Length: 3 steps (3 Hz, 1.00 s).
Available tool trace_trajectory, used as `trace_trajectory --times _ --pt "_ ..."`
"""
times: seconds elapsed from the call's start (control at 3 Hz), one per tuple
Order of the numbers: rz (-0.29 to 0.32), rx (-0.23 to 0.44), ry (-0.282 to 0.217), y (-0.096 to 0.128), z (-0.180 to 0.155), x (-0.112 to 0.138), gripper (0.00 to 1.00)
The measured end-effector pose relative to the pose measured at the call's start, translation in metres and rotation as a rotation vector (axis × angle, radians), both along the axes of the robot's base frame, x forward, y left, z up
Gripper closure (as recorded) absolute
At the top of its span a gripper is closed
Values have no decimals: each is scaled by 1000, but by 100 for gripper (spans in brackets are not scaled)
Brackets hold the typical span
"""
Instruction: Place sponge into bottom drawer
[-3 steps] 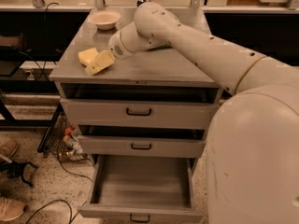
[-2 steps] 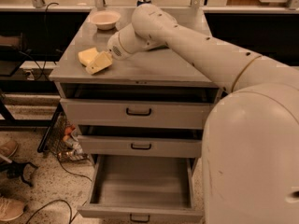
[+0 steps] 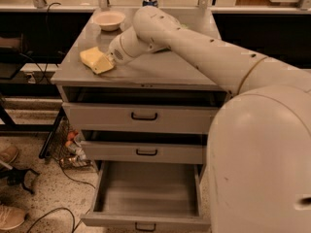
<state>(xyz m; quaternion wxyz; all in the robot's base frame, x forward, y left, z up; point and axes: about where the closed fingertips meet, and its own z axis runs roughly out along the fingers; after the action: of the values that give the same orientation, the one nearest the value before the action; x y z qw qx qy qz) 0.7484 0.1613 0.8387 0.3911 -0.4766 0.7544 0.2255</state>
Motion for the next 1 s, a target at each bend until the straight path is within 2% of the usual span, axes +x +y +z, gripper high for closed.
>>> trace_trajectory --times 0.33,0.67,1.0 --pt "-15 26 -20 -10 14 -2 96" --pt "10 78 -57 -33 43 -26 100" --pt "117 128 -77 -61 61 -58 100"
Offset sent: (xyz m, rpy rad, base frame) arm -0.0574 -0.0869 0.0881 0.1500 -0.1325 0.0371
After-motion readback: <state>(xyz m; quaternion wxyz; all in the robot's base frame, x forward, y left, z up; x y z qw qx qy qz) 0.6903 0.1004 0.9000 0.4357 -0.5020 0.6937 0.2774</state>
